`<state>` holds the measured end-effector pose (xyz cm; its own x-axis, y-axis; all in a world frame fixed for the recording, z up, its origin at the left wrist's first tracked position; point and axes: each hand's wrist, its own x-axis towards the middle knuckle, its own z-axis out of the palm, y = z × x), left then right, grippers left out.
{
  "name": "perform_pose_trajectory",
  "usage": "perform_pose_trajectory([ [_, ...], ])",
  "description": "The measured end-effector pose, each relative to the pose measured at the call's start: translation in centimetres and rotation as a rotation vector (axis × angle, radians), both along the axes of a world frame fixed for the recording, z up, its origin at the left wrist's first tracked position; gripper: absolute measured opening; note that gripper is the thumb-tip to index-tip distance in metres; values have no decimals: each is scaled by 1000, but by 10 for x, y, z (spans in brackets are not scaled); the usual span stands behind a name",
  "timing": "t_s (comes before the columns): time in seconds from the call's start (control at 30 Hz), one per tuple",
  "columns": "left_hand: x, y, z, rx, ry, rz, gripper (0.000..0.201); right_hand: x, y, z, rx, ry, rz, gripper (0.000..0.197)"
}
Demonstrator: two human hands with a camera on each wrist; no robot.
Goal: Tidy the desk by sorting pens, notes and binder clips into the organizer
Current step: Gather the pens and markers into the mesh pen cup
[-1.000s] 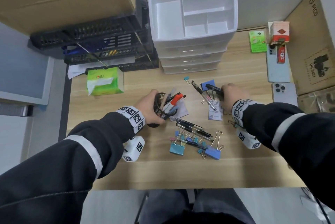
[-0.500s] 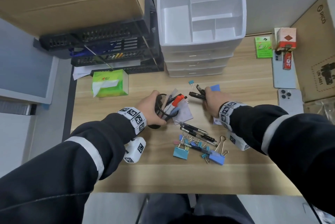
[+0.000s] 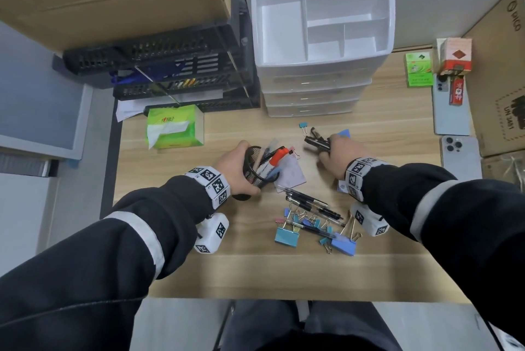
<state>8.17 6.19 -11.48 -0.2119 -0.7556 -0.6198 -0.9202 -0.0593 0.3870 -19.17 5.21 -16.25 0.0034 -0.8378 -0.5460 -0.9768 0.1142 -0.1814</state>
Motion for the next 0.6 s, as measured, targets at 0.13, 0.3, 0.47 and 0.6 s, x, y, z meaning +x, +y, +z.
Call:
perform_pose_trajectory([
  [0.13, -6, -3, 4, 8, -26, -15, 98, 0, -1, 22, -95, -94, 62, 24],
  [0.3, -16, -8, 14, 24, -48, -48, 97, 2, -8, 58, -250, -95, 298, 21],
  [0.47, -24, -10, 22, 19, -38, -70, 92, 19, -9, 82, -156, 14, 491, 19],
  [0.6, -33, -8, 27, 28, -24, -108, 87, 39, -5, 99, -117, 170, 644, 25],
])
